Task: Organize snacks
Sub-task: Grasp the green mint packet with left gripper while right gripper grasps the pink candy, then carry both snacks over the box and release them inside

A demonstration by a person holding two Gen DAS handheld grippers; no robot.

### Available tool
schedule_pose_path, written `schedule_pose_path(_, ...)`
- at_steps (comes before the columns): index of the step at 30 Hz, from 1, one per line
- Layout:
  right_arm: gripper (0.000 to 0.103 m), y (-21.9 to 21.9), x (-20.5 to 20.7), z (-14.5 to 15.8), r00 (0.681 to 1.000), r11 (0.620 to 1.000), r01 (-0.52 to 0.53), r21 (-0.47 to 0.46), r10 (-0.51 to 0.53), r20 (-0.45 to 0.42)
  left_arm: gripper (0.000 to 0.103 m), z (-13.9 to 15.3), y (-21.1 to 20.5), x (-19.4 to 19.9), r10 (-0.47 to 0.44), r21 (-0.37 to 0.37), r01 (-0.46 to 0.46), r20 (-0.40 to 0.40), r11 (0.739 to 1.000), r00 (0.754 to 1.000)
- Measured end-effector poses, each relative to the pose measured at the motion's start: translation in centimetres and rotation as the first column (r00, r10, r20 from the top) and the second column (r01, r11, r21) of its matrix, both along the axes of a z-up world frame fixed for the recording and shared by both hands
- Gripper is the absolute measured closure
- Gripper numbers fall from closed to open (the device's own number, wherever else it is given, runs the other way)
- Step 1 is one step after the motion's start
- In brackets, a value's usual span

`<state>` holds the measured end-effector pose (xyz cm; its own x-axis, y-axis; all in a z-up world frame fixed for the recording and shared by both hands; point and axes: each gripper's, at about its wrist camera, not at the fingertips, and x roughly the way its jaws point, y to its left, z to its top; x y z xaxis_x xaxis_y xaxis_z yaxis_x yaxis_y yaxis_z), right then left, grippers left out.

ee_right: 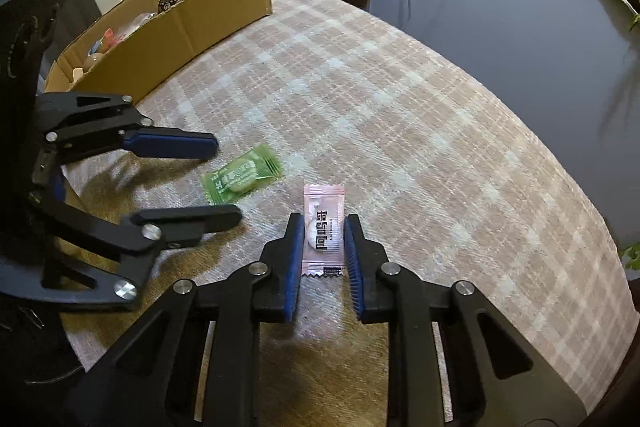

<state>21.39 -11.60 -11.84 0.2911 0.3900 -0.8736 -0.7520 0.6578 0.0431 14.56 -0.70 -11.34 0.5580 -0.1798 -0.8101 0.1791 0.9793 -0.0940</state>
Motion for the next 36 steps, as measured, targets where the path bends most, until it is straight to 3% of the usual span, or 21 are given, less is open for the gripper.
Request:
schedule_pose_path(3,0.083,-0.3,0.1,0.1,1.000,1.000,0.008,0.006,-0.008,0.001,0.059,-0.3,-0.6,0.3,-0.007,0.062,0.006,0.017,0.998,1.000)
schedule_pose_path(9,0.081,-0.3,0.0,0.1,1.000,1.000,0.017,0.023,-0.017,0.001,0.083,-0.1,-0.9,0.0,-0.032,0.127,0.027,0.043,0.992,0.999)
schedule_pose_path(16,0.082,0.2,-0.8,0.1,0.997,0.997,0.073,0.007,-0.073,0.028,0.083,-0.1,-0.1,-0.7,-0.014,0.101,0.009,0.050,0.995,0.999)
schedule_pose_path(29,0.082,-1.9,-3.3,2.2,0.979,0.972,0.198,0.128,-0.202,0.020,0.083,2.4,1.9,-3.6,0.030,0.026,-0.033,0.112,0.999,0.993)
schedule_pose_path(36,0.082,-1.8,-4.9,4.2,0.974,0.965,0.212,0.153,-0.222,0.049,0.083,4.5,2.5,-5.8,0.039,0.016,-0.043,0.168,0.999,0.985)
